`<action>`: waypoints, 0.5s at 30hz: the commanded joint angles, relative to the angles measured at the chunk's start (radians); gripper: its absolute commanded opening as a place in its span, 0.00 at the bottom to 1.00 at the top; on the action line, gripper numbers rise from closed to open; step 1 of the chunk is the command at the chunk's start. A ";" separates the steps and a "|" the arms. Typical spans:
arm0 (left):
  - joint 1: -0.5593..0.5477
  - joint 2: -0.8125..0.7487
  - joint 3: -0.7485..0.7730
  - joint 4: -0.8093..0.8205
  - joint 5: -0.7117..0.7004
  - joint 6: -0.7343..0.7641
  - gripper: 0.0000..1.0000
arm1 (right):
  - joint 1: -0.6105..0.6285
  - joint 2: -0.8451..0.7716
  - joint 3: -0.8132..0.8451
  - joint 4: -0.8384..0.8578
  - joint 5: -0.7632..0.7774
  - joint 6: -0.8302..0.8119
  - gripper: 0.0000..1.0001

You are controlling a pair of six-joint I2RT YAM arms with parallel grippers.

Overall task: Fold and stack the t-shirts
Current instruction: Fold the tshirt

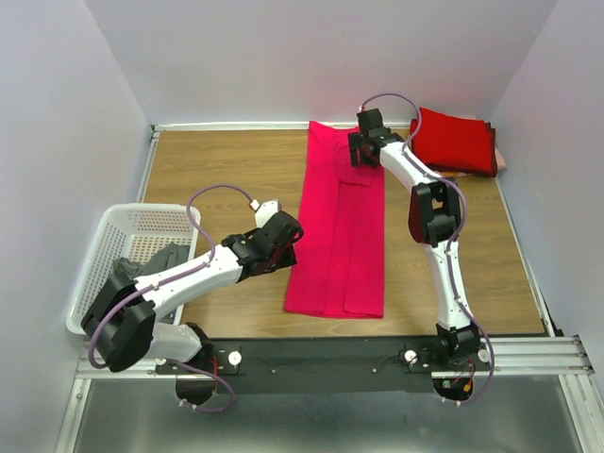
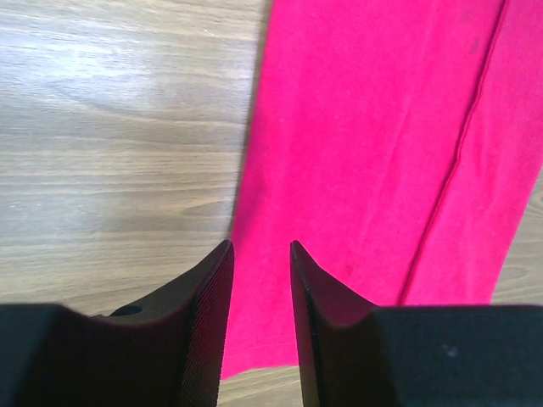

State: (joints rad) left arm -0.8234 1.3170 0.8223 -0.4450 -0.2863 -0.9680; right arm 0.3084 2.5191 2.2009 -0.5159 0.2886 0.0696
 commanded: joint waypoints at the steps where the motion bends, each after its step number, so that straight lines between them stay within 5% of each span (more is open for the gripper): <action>1: 0.013 -0.041 0.020 -0.040 -0.056 0.029 0.44 | 0.005 -0.081 0.005 -0.024 0.066 -0.001 0.88; 10: 0.024 -0.076 0.006 -0.004 -0.073 0.068 0.50 | 0.003 -0.236 -0.104 -0.027 0.092 0.070 0.92; 15: 0.024 -0.068 -0.040 0.057 -0.018 0.072 0.49 | 0.005 -0.384 -0.295 -0.029 0.034 0.166 0.92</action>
State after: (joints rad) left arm -0.8036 1.2591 0.8169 -0.4377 -0.3168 -0.9092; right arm 0.3084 2.2292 2.0186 -0.5175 0.3428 0.1493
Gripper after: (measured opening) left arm 0.493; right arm 0.922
